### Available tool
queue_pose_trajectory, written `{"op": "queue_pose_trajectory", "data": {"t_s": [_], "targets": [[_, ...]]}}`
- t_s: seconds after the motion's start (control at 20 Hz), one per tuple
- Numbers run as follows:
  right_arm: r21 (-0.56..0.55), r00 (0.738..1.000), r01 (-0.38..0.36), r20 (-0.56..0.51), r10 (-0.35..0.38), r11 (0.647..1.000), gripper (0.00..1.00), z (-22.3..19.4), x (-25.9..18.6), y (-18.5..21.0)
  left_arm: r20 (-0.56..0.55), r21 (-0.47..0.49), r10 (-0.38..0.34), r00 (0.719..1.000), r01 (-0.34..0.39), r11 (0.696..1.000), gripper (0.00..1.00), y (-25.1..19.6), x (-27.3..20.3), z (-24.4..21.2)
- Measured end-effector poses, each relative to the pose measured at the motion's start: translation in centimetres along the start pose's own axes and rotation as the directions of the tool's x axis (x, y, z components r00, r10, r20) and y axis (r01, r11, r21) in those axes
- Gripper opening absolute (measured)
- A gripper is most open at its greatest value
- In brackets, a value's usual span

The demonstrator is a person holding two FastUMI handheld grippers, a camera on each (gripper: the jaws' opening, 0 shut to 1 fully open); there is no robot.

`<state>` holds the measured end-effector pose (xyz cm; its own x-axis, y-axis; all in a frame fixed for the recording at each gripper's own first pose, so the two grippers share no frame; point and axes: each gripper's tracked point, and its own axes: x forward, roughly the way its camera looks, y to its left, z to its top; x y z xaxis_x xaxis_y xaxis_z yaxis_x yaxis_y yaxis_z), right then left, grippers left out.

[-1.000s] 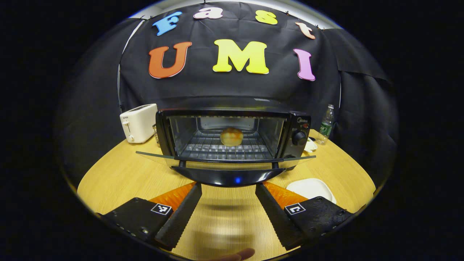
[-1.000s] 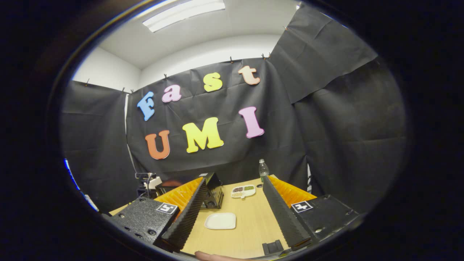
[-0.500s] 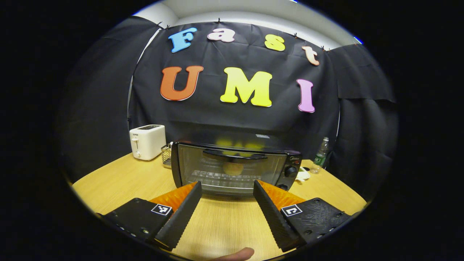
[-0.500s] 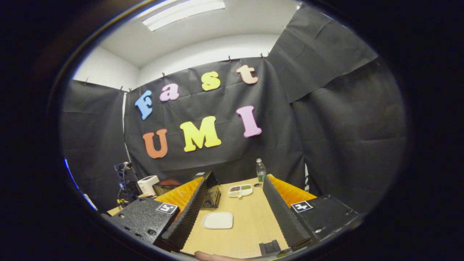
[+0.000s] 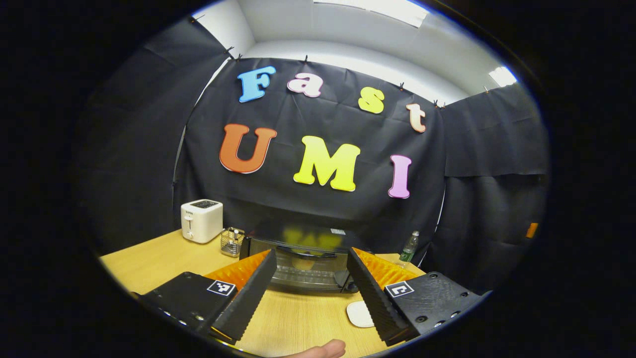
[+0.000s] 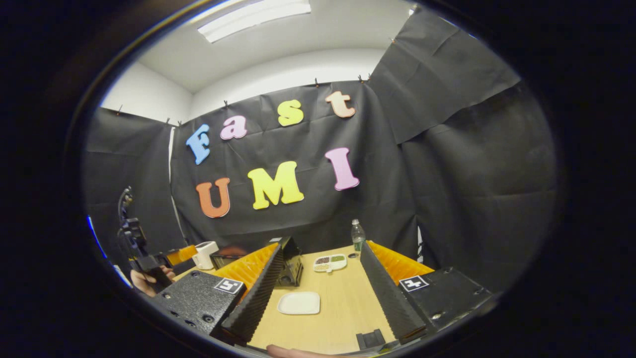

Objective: Open the electric oven with the left hand, put the food in, and close the electric oven.

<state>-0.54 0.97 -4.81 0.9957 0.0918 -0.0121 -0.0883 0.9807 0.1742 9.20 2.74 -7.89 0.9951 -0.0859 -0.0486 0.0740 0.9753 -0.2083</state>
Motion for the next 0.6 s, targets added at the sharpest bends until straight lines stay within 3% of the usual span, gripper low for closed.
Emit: {"op": "queue_pose_trajectory", "data": {"t_s": [0.15, 0.25, 0.45, 0.6], "targets": [[-0.009, 1.000, 0.008, 0.001, -0.008, 1.000, 0.94, 0.2, -0.1, -0.1, 0.031, 0.057, 0.042, 0.999, -0.044, 0.997, 0.94, 0.6, -2.8, 3.1], [-0.022, 1.000, 0.012, 0.002, -0.012, 1.000, 0.94, 0.3, -0.3, 0.1, 0.035, 0.094, 0.034, 0.999, -0.037, 0.995, 0.93, 0.4, -4.1, 4.6], [-0.042, 0.999, -0.036, 0.015, 0.037, 0.998, 0.94, 0.6, -1.0, 2.3, 0.037, 0.176, 0.069, 0.997, -0.074, 0.982, 0.93, 0.7, -7.9, 5.6], [-0.076, 0.998, -0.067, 0.016, 0.069, 0.995, 0.94, 0.4, -1.2, 3.8, 0.040, 0.184, 0.092, 0.995, -0.098, 0.978, 0.94, 0.8, -9.9, 5.8]]}}
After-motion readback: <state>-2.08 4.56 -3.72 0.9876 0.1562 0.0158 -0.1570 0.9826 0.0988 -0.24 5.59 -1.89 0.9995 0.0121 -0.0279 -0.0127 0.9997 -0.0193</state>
